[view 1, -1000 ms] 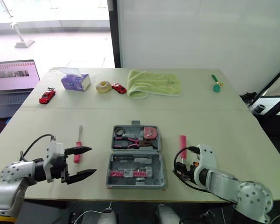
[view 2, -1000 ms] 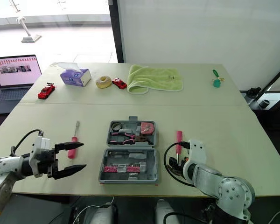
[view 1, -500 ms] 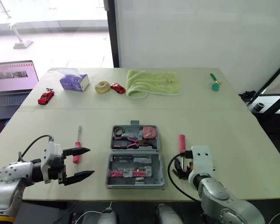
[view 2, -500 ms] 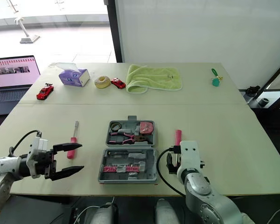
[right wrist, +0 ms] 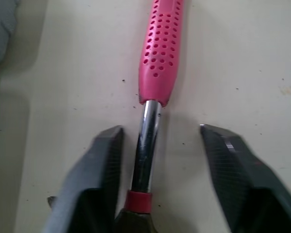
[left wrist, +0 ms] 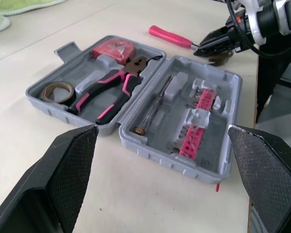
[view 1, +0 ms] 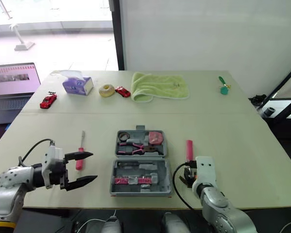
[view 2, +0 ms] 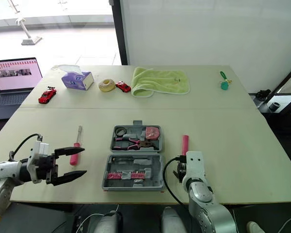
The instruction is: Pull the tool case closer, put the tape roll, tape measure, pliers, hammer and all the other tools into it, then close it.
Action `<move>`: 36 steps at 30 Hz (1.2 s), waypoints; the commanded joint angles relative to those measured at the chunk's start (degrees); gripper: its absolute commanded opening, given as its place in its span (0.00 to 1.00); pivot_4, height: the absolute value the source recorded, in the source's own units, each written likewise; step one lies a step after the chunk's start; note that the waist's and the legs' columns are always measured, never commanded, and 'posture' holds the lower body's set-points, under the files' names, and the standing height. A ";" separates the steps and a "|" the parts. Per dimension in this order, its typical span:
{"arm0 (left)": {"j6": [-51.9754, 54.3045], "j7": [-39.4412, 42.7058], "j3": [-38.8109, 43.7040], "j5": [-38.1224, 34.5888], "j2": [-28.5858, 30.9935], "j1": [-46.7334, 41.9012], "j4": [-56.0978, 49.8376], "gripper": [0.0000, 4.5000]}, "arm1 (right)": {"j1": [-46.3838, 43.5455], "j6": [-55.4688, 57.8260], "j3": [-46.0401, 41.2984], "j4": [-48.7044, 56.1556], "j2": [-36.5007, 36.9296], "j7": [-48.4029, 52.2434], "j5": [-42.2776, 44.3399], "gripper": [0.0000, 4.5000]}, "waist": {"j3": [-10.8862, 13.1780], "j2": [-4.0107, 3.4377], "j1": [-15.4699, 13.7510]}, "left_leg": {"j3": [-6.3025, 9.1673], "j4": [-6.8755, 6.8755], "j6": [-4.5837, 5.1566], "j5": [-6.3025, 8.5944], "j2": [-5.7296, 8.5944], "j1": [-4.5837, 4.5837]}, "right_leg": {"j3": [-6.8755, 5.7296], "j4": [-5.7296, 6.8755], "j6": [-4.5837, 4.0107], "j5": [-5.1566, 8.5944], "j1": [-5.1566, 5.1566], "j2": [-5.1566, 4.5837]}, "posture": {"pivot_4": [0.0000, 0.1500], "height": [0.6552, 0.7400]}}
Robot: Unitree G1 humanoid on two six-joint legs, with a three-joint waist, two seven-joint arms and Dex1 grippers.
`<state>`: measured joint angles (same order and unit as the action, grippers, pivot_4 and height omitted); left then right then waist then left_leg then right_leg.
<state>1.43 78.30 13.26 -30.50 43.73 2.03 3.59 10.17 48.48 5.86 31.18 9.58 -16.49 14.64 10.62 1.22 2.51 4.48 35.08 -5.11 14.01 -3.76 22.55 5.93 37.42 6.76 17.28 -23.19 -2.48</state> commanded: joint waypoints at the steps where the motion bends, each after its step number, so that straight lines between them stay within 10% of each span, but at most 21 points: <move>1: -1.67 0.67 1.41 -0.11 0.55 -0.03 -0.07 1.00 | -0.52 -0.54 -1.14 0.32 -0.90 0.85 -1.94 0.11 | 0.00 0.00 0.03 | 0.00 0.00 0.00 0.00 0.00 0.00 | 0.00 0.00 0.00 0.00 0.00 0.00 | 1.00 1.00; 2: -1.96 0.77 1.38 -0.03 0.52 -0.01 0.24 1.00 | -0.79 -0.67 -1.39 0.31 -1.05 1.22 -2.30 0.00 | 0.00 0.00 0.04 | 0.00 0.00 0.00 0.00 0.00 0.00 | 0.00 0.00 0.00 0.00 0.00 0.00 | 1.00 1.00; 17: -1.77 0.45 0.95 0.04 1.06 -0.59 0.38 1.00 | -17.60 7.87 -3.55 14.27 16.11 23.77 3.46 0.00 | 0.11 -0.15 0.10 | 0.03 -0.02 0.00 0.00 -0.02 -0.02 | -0.01 0.03 0.03 -0.01 -0.02 0.06 | 1.00 1.00; 27: 0.02 2.32 -1.28 0.77 2.47 -3.32 0.32 1.00 | -50.77 14.86 19.41 11.48 39.77 60.21 12.85 0.00 | 0.36 -0.33 -0.05 | 0.05 0.06 0.01 0.00 -0.02 0.04 | -0.07 0.02 0.09 -0.04 -0.03 0.01 | 1.00 1.00; 36: -2.57 4.82 -2.09 2.89 3.44 -3.28 1.42 1.00 | -71.61 27.59 39.38 -1.88 26.91 61.25 8.87 0.00 | 0.38 -0.33 1.45 | 0.04 0.09 0.01 0.00 -0.03 0.16 | -0.09 0.38 0.23 -0.14 -0.35 0.03 | 1.00 1.00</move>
<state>0.06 82.49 10.56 -27.79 46.28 -1.59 5.29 -59.60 75.25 44.65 30.04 37.33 45.21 24.66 11.00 0.90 3.96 4.53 35.18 -5.09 14.01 -3.79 22.72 5.83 37.90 7.00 17.14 -23.56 -2.45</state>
